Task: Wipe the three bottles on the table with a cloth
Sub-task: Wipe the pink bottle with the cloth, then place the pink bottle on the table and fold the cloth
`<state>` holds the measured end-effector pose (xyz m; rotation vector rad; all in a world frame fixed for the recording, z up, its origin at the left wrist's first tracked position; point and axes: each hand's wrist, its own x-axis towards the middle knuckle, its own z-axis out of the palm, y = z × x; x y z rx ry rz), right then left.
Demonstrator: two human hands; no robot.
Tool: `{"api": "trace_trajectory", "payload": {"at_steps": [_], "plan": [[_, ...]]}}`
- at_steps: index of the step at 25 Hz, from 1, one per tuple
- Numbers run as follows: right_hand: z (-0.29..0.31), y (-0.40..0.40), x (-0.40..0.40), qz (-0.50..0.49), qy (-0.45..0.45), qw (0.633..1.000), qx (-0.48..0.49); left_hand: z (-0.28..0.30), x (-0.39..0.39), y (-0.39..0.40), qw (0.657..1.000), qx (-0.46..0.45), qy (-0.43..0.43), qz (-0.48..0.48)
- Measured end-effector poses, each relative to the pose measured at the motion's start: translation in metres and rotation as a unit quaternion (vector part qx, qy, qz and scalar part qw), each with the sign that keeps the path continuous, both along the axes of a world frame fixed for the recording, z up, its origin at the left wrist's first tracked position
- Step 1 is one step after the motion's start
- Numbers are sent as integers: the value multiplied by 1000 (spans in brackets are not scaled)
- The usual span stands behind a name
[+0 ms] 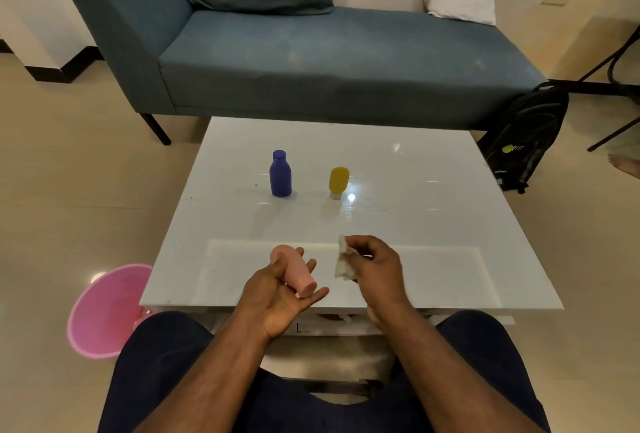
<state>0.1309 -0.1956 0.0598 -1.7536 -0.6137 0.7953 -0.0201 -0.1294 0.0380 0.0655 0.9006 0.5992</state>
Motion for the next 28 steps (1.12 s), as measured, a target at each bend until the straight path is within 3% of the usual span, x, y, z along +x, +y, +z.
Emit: {"api": "trace_trajectory", "payload": {"at_steps": [3,7,9,14,18,28], "plan": [[-11,1,22,4,63,998,-14,-5,12,3,998,38,49,-29],[-26,6,36,60,30,997,-40,-11,42,5,975,132,117,-135],[-29,10,47,66,26,995,-68,-15,57,7,948,203,166,-183],[-49,21,95,-30,33,996,-76,-28,109,28,854,333,320,-238],[-65,32,125,-85,71,991,-74,-40,151,55,803,395,360,-263],[-95,53,171,-126,119,983,-66,-67,238,125,739,481,403,-243]]}}
